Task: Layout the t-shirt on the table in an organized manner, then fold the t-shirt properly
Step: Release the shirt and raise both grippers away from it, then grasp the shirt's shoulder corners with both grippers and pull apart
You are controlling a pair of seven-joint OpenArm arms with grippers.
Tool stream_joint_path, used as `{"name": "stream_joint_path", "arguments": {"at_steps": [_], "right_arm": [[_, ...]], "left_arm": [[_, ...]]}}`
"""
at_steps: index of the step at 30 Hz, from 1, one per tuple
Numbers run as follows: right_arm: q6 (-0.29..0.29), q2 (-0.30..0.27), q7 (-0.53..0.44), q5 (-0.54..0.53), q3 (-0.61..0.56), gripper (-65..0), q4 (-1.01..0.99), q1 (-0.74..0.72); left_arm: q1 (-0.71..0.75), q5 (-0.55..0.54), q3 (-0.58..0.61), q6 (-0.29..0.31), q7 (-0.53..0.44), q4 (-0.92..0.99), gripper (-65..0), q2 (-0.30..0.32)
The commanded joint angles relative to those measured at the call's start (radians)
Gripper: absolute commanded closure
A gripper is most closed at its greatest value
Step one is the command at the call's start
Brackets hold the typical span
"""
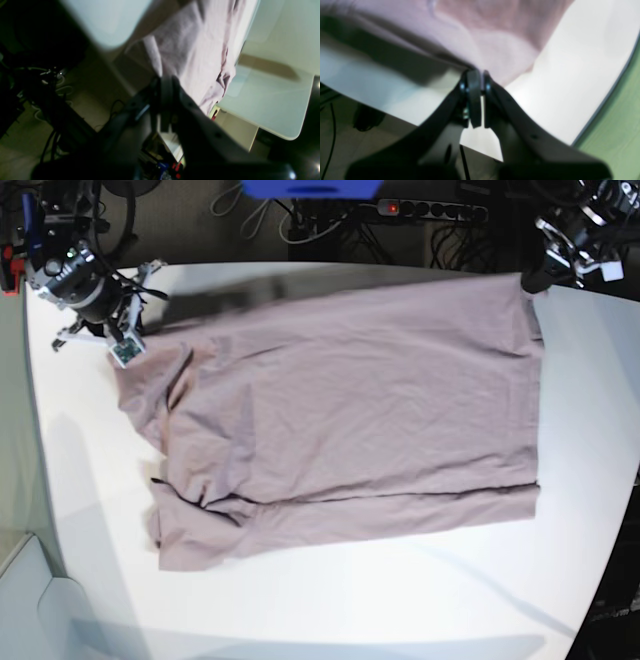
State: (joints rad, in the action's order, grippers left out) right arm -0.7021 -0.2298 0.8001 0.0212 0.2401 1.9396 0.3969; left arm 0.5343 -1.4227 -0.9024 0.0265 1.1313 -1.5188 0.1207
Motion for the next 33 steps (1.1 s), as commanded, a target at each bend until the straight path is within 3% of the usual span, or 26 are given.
{"name": "stream_joint_path", "arguments": {"at_steps": [1,3,8,11,20,27,30,33], "right_arm": [[0.004,-0.010,-0.012,0.000,0.008,0.0,0.017,0.000],[0.004,-0.018,-0.011,0.000,0.006,-3.9,0.021,0.017],[0.004,-0.036,-0.011,0.000,0.002,-21.4,0.033,0.064],[0.004,-0.038,-0.012,-0.002,0.008,-25.1,0.056,0.072],[0.004,-0.032,-0.020,0.000,0.137,-25.0,0.057,0.033],[0.004,-0.033,-0.014,0.000,0.233,-25.0,0.054,-0.037],[0.004,-0.027,-0.014,0.000,0.230,-25.1,0.050,-0.079],[0.004,0.023,-0.012,0.000,0.210,-25.1,0.019,-0.152]], "left_arm": [[0.002,-0.054,-0.016,-0.009,0.010,-0.018,-5.8,0.014],[0.002,-0.054,-0.019,-0.009,0.013,-0.021,-12.9,0.015],[0.011,-0.060,-0.017,-0.007,0.013,-0.025,-35.3,0.020],[0.013,-0.061,-0.017,-0.007,0.014,-0.025,-42.4,0.020],[-0.041,-0.061,-0.145,-0.006,0.134,-0.025,-43.2,0.021],[-0.122,-0.061,-0.143,-0.006,0.134,-0.039,-43.2,0.046],[-0.174,-0.061,-0.140,-0.006,0.134,-0.082,-43.2,0.020],[-0.240,-0.061,-0.068,-0.006,0.128,-0.093,-43.2,-0.005]]}}
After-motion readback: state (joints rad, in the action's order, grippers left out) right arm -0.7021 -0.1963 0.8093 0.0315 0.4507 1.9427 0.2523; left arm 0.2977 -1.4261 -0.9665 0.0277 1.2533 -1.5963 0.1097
